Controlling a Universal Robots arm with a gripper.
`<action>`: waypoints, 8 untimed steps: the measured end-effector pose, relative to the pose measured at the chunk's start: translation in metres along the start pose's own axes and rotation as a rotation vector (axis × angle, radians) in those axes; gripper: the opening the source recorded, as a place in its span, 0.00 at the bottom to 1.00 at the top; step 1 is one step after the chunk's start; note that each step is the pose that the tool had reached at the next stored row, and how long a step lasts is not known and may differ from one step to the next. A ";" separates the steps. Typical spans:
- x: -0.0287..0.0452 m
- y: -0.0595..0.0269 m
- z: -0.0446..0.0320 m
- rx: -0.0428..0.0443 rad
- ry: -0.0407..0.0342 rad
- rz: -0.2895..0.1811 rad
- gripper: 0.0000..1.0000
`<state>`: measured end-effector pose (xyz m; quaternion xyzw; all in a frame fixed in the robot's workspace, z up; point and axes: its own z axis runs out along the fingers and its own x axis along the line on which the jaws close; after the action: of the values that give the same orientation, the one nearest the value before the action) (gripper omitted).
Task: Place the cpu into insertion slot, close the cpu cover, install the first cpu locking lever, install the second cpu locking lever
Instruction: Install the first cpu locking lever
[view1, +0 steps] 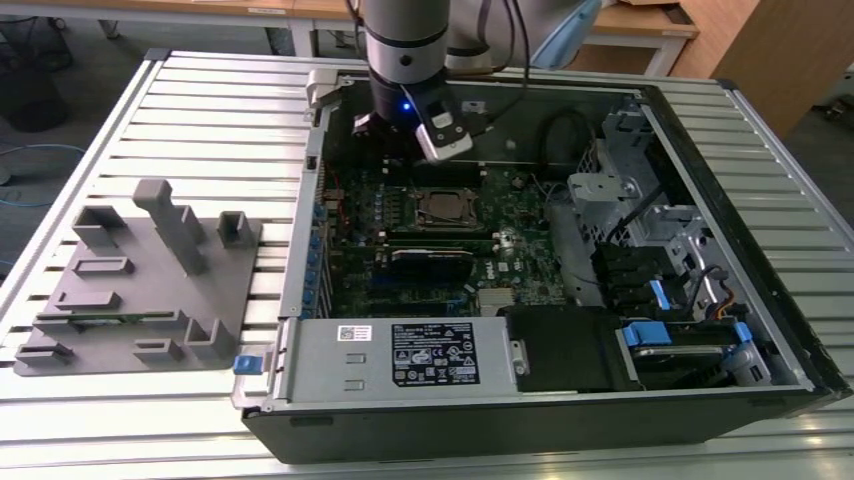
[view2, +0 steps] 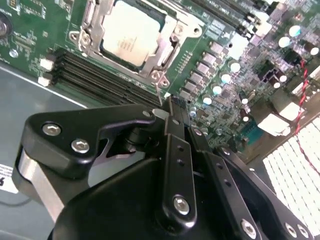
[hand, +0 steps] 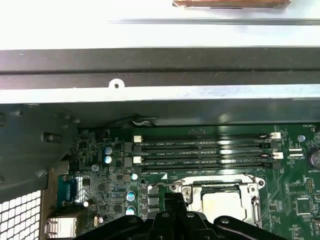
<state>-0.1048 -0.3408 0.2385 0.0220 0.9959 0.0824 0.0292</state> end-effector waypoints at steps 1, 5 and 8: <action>0.0020 -0.0001 0.0000 0.0000 -0.0001 0.000 0.11; 0.0074 -0.0003 0.0001 -0.0001 -0.0004 0.001 0.11; 0.0079 0.0005 -0.0056 0.0003 -0.0002 0.003 0.11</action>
<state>-0.1130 -0.3408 0.2437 0.0233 0.9959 0.0824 0.0291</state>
